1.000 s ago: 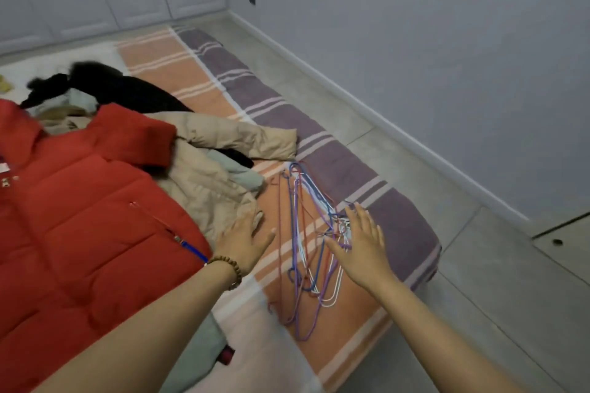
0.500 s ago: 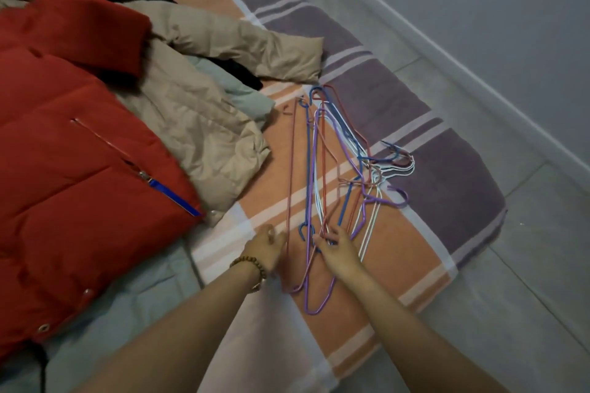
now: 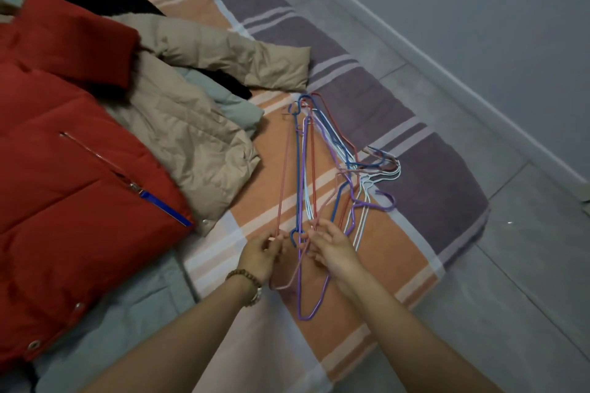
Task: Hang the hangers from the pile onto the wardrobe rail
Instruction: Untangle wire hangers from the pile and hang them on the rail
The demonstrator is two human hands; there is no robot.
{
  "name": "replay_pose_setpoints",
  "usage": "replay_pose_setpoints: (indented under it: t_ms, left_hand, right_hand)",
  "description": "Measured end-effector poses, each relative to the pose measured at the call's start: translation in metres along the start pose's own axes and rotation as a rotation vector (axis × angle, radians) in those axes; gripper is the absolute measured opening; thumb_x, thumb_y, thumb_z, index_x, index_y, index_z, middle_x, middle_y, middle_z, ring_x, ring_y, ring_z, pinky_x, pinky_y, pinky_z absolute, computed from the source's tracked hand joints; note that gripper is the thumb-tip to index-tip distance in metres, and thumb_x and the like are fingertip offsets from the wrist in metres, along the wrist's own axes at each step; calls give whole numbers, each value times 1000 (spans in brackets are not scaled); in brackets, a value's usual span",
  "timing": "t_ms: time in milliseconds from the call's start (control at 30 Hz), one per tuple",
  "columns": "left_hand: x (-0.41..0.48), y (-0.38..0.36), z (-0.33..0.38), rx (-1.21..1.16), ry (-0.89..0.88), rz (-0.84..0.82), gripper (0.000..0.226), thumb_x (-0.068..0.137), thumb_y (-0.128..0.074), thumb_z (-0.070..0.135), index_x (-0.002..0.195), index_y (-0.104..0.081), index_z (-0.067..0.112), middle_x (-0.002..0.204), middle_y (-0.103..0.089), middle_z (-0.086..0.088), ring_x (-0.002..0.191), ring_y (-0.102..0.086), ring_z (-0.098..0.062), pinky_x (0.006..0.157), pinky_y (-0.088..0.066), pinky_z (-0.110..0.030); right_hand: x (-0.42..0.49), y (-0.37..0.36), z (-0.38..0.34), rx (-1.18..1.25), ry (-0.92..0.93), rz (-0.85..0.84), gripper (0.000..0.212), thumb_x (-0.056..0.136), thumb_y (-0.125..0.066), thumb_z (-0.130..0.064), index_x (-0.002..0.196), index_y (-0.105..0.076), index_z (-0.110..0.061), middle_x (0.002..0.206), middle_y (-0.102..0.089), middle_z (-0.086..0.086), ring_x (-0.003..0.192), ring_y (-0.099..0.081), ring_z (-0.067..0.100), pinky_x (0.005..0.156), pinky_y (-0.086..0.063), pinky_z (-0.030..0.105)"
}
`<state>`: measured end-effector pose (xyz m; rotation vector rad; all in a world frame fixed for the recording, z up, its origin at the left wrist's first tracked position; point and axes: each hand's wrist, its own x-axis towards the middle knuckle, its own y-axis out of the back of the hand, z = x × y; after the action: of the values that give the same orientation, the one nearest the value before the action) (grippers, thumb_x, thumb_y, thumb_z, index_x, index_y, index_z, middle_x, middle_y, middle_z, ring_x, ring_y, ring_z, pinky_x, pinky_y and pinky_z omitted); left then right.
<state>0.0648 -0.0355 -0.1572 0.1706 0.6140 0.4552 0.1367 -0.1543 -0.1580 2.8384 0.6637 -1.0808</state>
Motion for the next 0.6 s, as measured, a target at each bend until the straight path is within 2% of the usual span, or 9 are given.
replay_pose_setpoints:
  t_ms: [100, 167, 233, 300, 367, 400, 500, 600]
  left_hand:
    - [-13, 14, 36, -13, -93, 12, 17, 95, -48, 15, 96, -64, 12, 69, -56, 3, 61, -51, -6, 51, -40, -6]
    - [-23, 23, 71, -50, -147, -11, 18, 95, -48, 12, 104, -63, 9, 75, -57, 1, 58, -52, -1, 49, -39, -5]
    - [-38, 29, 116, -127, -176, -74, 15, 95, -48, 10, 103, -60, 14, 79, -59, 0, 55, -53, 4, 49, -39, -4]
    - [-59, 34, 160, -116, -229, -171, 15, 95, -47, 18, 102, -60, 18, 85, -63, 4, 71, -56, 2, 61, -42, -5]
    - [-84, 38, 202, -85, -287, -262, 23, 96, -44, 26, 106, -63, 18, 100, -67, 4, 93, -59, -6, 83, -45, -17]
    - [-98, 40, 223, -79, -300, -316, 27, 97, -42, 30, 104, -65, 19, 104, -68, 1, 98, -59, -11, 87, -44, -23]
    - [-144, 40, 286, -7, -302, -530, 42, 95, -35, 45, 99, -69, 21, 98, -74, 1, 89, -65, -14, 81, -47, -25]
    - [-196, 39, 341, 0, -380, -709, 49, 88, -35, 55, 106, -67, 21, 101, -74, 1, 97, -68, -12, 91, -50, -28]
  right_hand:
    - [-29, -2, -40, 81, 106, -72, 10, 95, -47, -5, 103, -44, -11, 84, -68, 6, 60, -68, 11, 53, -49, 14]
    - [-53, -1, -73, 116, 196, -100, 12, 94, -48, -2, 99, -40, -10, 82, -71, 5, 62, -70, 11, 58, -53, 18]
    - [-85, 5, -109, 121, 306, -108, 14, 93, -49, 0, 97, -40, -9, 80, -73, 3, 64, -70, 11, 64, -54, 20]
    - [-121, 12, -144, 104, 403, -97, 14, 92, -52, 1, 93, -41, -10, 81, -75, 5, 69, -71, 13, 67, -56, 21]
    - [-162, 19, -177, 93, 484, -41, 13, 90, -55, -1, 95, -44, -6, 86, -75, 13, 73, -71, 16, 70, -57, 25]
    - [-183, 23, -193, 106, 528, 2, 14, 89, -56, -2, 98, -45, -3, 89, -73, 18, 74, -70, 18, 71, -58, 27]
    - [-254, 37, -241, 166, 675, 125, 12, 88, -57, 0, 94, -48, -5, 85, -74, 15, 75, -72, 19, 69, -57, 24]
    - [-334, 55, -283, 201, 812, 271, 14, 87, -56, 1, 87, -47, -10, 80, -74, 13, 74, -72, 17, 67, -57, 22]
